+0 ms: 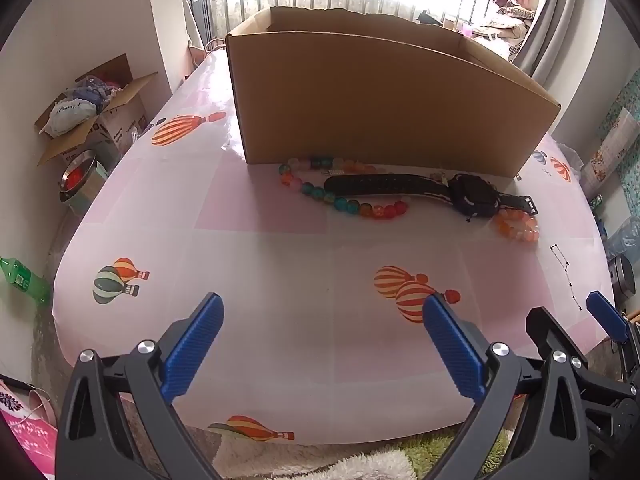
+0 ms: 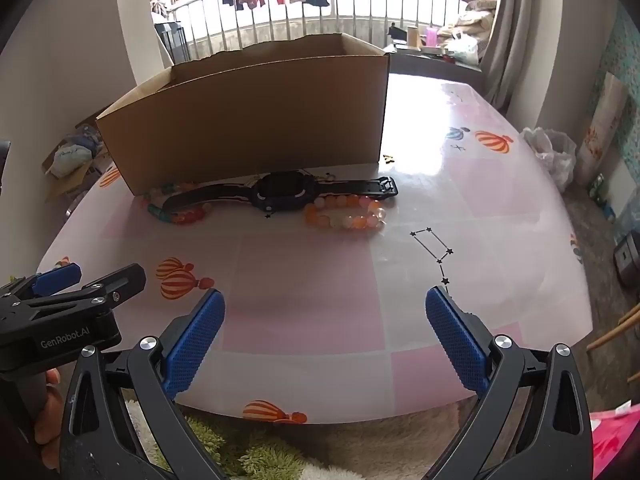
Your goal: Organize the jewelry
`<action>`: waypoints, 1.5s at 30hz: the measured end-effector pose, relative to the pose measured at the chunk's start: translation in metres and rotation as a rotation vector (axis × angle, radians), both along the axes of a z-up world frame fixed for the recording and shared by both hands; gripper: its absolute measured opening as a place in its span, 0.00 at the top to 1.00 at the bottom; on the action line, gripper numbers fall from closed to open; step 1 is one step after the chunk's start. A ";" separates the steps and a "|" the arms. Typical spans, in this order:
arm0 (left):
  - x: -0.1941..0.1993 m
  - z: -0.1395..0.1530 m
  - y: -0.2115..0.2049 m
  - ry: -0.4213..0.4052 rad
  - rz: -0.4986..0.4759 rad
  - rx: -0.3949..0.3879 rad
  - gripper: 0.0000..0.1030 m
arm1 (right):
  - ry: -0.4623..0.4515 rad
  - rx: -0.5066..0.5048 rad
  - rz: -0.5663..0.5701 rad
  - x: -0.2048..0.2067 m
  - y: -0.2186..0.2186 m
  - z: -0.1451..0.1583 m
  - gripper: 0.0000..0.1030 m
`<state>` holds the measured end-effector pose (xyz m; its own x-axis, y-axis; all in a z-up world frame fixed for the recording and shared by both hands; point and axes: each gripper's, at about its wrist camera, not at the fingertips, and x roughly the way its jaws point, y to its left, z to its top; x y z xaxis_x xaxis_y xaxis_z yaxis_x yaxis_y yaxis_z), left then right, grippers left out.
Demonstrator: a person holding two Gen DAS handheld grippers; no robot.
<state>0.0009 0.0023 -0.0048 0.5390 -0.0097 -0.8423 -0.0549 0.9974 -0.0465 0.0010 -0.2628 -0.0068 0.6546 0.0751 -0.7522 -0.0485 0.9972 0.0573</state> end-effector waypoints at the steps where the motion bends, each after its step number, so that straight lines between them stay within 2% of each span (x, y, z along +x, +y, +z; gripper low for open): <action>1: -0.001 0.000 0.000 0.000 0.001 0.001 0.05 | -0.001 0.000 0.001 0.000 0.000 -0.001 0.07; 45: 0.000 0.002 0.006 0.000 0.017 0.011 0.05 | 0.004 -0.003 0.000 0.004 0.001 -0.001 0.07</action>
